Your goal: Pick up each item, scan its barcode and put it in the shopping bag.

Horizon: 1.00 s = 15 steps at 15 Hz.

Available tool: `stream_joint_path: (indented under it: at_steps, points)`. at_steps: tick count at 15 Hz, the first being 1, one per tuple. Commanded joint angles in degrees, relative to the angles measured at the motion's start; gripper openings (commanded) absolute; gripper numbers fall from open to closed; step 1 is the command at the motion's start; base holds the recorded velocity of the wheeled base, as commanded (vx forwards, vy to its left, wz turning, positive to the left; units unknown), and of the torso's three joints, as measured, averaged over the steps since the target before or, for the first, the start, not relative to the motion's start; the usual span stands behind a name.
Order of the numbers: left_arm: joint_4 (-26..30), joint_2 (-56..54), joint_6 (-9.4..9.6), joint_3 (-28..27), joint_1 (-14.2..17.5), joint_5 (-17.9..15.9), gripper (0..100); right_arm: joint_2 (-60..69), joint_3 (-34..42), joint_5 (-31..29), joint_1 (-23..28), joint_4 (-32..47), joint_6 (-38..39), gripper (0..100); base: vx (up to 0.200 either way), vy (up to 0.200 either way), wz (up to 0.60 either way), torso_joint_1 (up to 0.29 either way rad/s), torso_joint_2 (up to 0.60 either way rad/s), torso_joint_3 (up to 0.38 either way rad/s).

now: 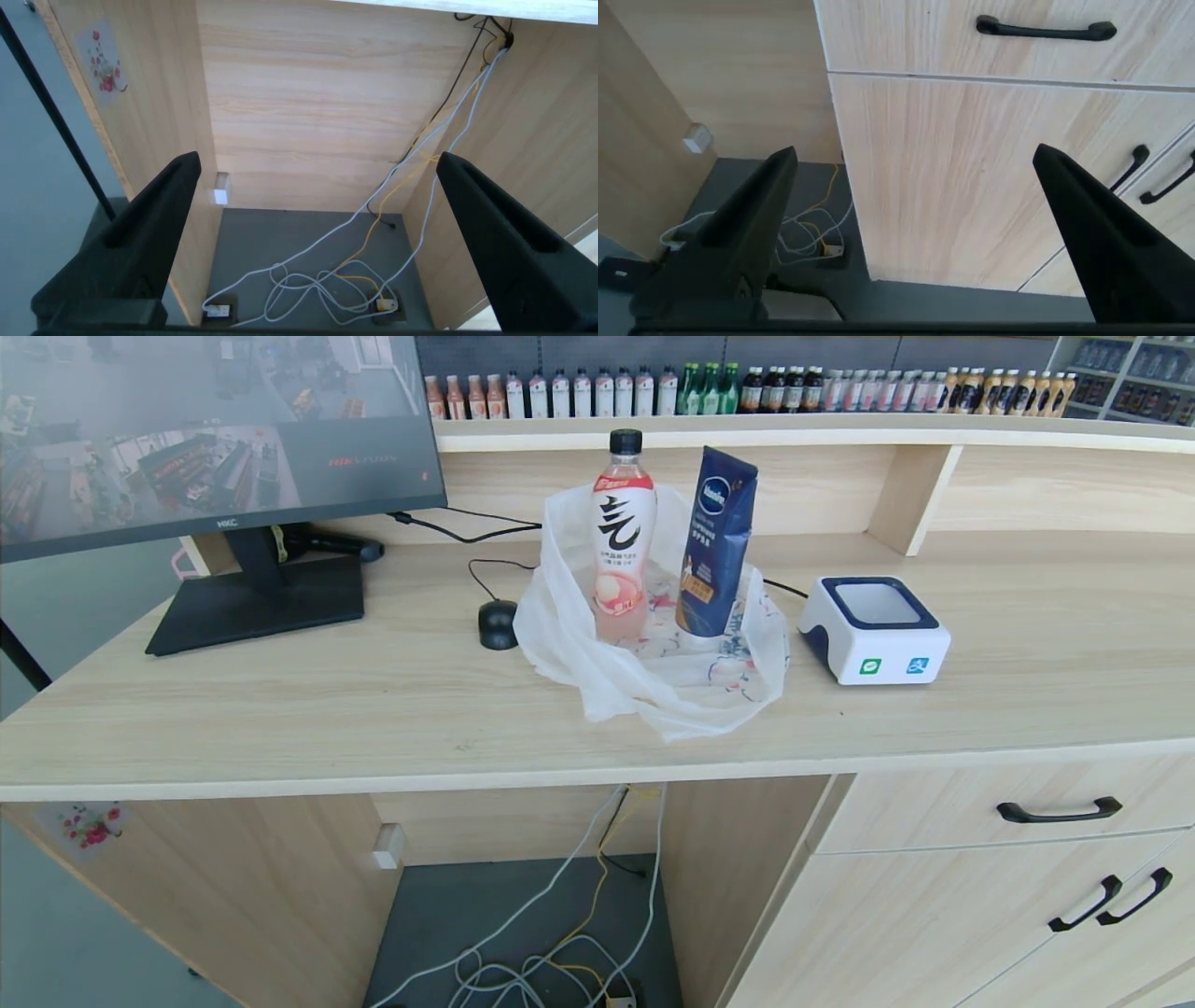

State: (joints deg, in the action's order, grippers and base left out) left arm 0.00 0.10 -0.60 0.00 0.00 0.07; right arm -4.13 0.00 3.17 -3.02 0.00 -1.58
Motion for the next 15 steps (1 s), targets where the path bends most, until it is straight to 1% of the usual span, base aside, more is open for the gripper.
stream_joint_path:
  at_steps: [1, 3, 7, 9, 15]
  points:
    - [0.0, 0.0, -0.11, 0.0, 0.1, 0.0, 100, -0.3, 0.0, 0.0, -0.1, 0.0, 0.2, 100, 0.0, 0.0, 0.0, 0.0, 0.0, 0.0]
    - [0.0, 0.0, -0.02, 0.0, 0.1, 0.0, 100, -0.3, 0.0, 0.0, -0.1, 0.0, 0.1, 100, -0.2, 0.0, 0.0, 0.017, 0.0, 0.0]
    - [0.0, 0.0, 0.16, 0.0, 0.0, 0.0, 100, -0.3, 0.0, 0.0, -0.1, 0.0, 0.1, 100, 0.0, 0.0, 0.0, 0.0, 0.0, 0.0]
    - [0.0, 0.0, -0.11, 0.0, 0.1, 0.0, 100, -0.3, 0.0, 0.0, -0.1, 0.0, 0.1, 100, 0.0, 0.0, 0.0, 0.0, 0.0, 0.0]
    - [0.0, 0.0, -0.28, 0.0, 0.1, 0.0, 100, -0.3, 0.0, 0.0, -0.1, 0.0, 0.1, 100, 0.0, -0.2, 0.0, 0.006, 0.0, 0.004]
